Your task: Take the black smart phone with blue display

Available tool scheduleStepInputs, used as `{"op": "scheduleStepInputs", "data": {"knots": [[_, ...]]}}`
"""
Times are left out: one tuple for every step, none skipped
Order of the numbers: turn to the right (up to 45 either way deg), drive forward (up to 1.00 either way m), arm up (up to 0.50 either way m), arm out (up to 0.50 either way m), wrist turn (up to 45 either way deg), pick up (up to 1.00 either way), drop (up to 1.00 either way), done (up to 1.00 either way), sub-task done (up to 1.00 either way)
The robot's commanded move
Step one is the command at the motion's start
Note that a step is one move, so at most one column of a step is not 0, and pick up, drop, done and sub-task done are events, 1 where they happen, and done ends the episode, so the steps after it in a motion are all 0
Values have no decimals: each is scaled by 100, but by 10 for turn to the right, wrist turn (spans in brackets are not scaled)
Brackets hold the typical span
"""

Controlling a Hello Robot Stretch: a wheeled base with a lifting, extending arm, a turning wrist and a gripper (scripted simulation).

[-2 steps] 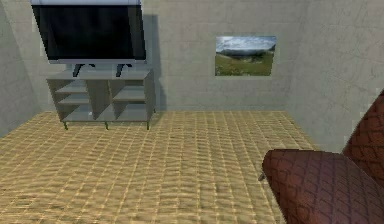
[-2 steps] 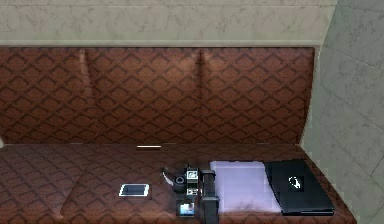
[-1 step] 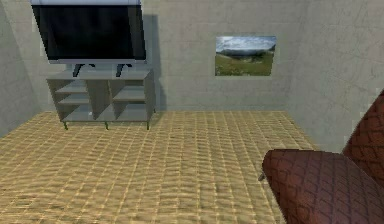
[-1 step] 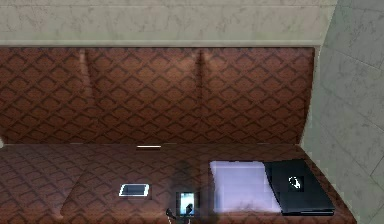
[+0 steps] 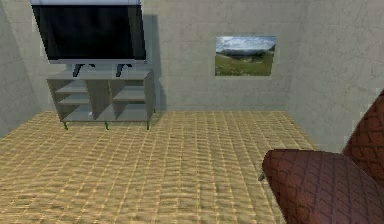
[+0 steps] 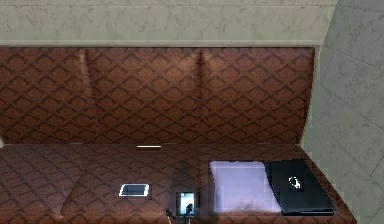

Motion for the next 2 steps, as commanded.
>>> {"op": "scheduleStepInputs", "data": {"knots": [[0,0,10,0,0,0,0,0,0],[0,0,0,0,0,0,0,100,0]]}}
